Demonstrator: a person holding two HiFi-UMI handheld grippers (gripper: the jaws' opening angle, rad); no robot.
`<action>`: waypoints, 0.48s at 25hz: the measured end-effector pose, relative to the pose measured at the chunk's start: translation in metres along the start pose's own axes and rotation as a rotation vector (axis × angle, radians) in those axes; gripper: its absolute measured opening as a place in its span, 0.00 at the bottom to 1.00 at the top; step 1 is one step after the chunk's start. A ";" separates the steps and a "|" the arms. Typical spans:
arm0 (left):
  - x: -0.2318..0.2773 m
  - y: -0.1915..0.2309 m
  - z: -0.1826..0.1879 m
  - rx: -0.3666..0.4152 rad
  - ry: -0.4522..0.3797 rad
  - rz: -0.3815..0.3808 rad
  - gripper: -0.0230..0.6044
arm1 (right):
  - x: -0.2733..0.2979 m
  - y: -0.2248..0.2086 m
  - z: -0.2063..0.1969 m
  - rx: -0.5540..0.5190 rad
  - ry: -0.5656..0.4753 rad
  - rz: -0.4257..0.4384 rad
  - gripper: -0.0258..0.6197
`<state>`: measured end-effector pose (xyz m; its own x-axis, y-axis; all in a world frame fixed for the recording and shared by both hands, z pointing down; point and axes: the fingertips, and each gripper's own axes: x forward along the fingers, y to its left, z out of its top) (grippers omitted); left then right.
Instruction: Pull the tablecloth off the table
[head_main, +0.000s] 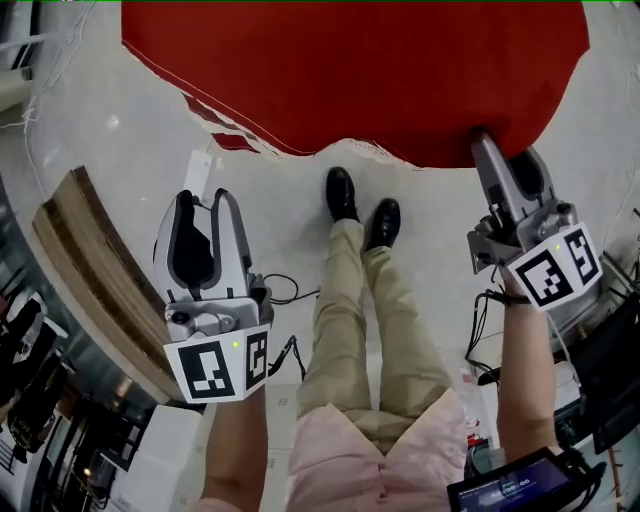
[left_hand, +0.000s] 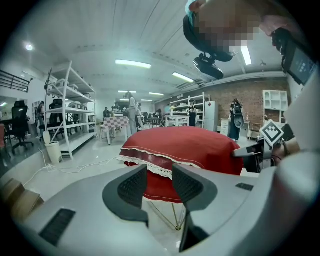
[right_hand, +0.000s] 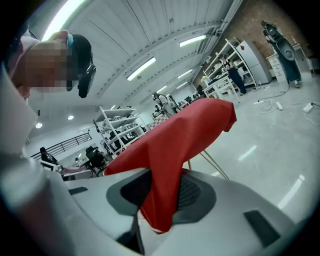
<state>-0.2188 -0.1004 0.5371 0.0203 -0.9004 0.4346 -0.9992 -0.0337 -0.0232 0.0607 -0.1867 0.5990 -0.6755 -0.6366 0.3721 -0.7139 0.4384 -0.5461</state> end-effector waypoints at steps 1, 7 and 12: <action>-0.002 -0.003 0.004 -0.006 -0.002 0.000 0.28 | -0.003 0.004 0.007 -0.009 0.001 -0.001 0.22; 0.005 -0.014 0.003 -0.076 0.031 -0.095 0.40 | -0.010 0.023 0.029 -0.001 0.041 -0.028 0.09; 0.013 -0.031 0.008 -0.219 0.042 -0.181 0.51 | -0.026 0.036 0.051 -0.003 0.062 -0.025 0.09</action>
<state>-0.1878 -0.1144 0.5357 0.2024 -0.8693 0.4509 -0.9633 -0.0938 0.2517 0.0621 -0.1863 0.5311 -0.6672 -0.6071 0.4316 -0.7315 0.4246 -0.5335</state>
